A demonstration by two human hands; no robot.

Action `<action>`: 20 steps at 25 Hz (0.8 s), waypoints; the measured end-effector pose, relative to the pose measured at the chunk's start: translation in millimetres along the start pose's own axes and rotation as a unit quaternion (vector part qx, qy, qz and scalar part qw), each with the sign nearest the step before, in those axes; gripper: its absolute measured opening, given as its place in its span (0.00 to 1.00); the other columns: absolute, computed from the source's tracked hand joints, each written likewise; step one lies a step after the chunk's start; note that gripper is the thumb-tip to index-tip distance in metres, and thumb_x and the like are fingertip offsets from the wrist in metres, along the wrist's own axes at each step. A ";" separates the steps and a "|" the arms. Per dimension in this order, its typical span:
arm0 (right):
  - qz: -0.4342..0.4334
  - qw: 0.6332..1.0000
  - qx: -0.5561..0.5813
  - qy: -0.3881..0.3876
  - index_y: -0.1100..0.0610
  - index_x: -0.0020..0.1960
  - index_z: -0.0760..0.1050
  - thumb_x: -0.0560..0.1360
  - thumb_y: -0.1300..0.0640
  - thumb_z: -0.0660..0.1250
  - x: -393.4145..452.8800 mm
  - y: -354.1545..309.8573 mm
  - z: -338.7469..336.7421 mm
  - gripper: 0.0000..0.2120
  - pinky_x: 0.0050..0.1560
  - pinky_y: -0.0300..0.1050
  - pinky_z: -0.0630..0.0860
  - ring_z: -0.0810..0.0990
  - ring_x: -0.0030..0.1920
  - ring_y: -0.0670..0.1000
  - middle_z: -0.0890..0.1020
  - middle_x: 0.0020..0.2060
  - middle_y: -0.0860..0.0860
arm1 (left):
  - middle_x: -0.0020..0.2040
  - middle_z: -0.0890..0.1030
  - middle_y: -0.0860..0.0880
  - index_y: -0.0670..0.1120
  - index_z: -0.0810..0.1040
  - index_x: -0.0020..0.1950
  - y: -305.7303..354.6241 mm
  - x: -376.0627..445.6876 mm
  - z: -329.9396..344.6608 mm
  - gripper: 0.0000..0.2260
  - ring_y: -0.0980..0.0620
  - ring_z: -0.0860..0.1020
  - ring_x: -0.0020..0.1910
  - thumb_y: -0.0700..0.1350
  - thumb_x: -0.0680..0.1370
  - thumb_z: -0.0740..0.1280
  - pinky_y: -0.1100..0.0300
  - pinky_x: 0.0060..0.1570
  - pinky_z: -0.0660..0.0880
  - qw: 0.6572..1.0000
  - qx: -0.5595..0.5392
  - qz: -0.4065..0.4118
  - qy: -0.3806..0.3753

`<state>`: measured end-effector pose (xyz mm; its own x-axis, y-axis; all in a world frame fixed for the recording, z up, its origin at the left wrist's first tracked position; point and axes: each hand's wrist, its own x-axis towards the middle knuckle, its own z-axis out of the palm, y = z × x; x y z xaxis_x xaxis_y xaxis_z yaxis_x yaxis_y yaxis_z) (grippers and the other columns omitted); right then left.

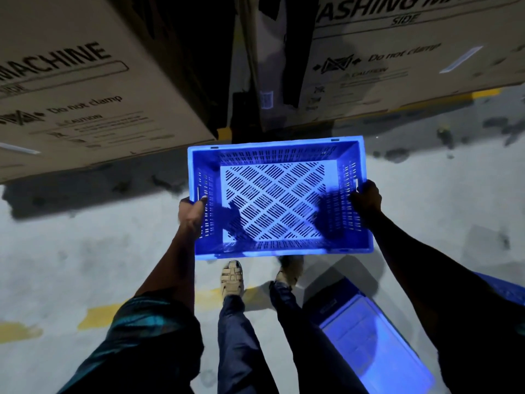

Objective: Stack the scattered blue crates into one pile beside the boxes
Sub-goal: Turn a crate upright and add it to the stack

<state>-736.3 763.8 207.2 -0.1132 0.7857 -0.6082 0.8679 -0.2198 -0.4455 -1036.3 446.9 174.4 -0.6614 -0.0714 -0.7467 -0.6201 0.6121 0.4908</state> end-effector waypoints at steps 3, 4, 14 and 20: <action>0.009 1.000 0.007 -0.024 0.57 0.54 0.70 0.68 0.61 0.66 0.4 -3.7 6.1 0.15 0.39 0.44 0.67 0.74 0.46 0.57 0.75 0.46 0.57 | 0.54 0.83 0.43 0.44 0.77 0.57 14.4 -11.3 -3.0 0.21 0.43 0.83 0.48 0.51 0.68 0.72 0.46 0.53 0.81 0.999 0.034 0.016 0.020; 0.015 0.999 0.000 -0.030 0.59 0.57 0.70 0.67 0.59 0.66 -1.2 -3.9 5.7 0.18 0.40 0.44 0.67 0.74 0.47 0.56 0.75 0.47 0.57 | 0.56 0.82 0.43 0.43 0.76 0.59 17.1 -15.0 -3.9 0.21 0.42 0.82 0.50 0.51 0.69 0.72 0.47 0.54 0.81 0.998 0.055 0.026 0.025; 0.005 0.999 -0.032 0.030 0.60 0.54 0.76 0.69 0.63 0.63 -7.8 5.9 -0.8 0.14 0.49 0.56 0.74 0.79 0.48 0.62 0.80 0.43 0.59 | 0.60 0.76 0.39 0.42 0.65 0.59 -7.8 -36.2 -8.9 0.23 0.40 0.80 0.53 0.46 0.72 0.73 0.44 0.52 0.80 0.994 0.100 0.037 0.005; 0.002 0.997 -0.017 0.080 0.63 0.60 0.75 0.73 0.65 0.60 -13.7 7.6 -3.1 0.16 0.55 0.57 0.72 0.73 0.48 0.57 0.76 0.44 0.56 | 0.59 0.76 0.42 0.42 0.64 0.58 1.2 -36.3 5.5 0.19 0.42 0.79 0.53 0.44 0.75 0.71 0.50 0.51 0.79 0.993 0.093 0.072 -0.024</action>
<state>-726.7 753.1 214.2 -0.0342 0.8676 -0.4960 0.8845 -0.2048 -0.4192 -1010.7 454.6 199.6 -0.7132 0.0621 -0.6983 -0.4297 0.7483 0.5054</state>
